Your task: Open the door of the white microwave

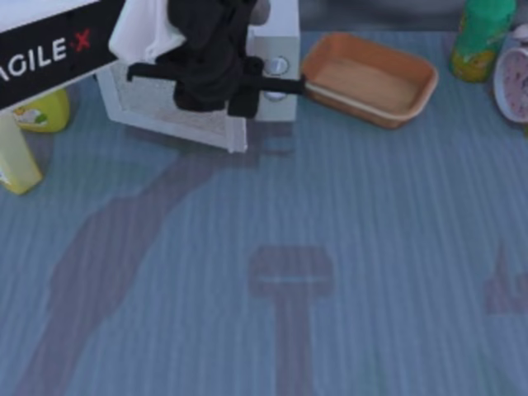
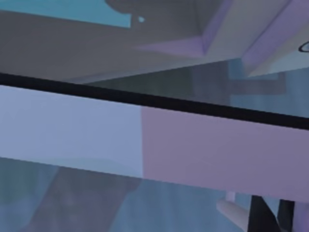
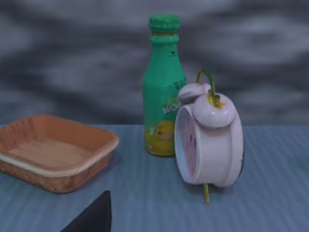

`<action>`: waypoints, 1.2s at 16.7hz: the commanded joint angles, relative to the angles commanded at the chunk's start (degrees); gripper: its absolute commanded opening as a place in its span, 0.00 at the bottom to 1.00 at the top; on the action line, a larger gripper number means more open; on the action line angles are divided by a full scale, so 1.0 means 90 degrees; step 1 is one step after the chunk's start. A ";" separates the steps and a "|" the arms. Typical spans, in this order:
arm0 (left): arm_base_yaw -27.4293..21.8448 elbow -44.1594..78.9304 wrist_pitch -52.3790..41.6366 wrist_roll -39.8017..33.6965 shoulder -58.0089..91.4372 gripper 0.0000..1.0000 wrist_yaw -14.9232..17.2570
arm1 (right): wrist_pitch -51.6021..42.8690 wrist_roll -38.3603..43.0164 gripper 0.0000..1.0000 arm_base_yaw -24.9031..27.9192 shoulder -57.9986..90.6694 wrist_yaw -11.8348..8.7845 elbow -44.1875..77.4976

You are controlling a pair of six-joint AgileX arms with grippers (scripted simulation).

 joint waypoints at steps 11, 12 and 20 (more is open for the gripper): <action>-0.0037 -0.0024 0.0011 -0.0008 0.0007 0.00 0.0040 | 0.0000 0.0000 1.00 0.0000 0.0000 0.0000 0.0000; -0.0023 -0.0067 0.0048 0.0046 -0.0047 0.00 0.0066 | 0.0000 0.0000 1.00 0.0000 0.0000 0.0000 0.0000; 0.0148 -0.0779 0.0326 0.0743 -0.0563 0.00 0.0408 | 0.0000 0.0000 1.00 0.0000 0.0000 0.0000 0.0000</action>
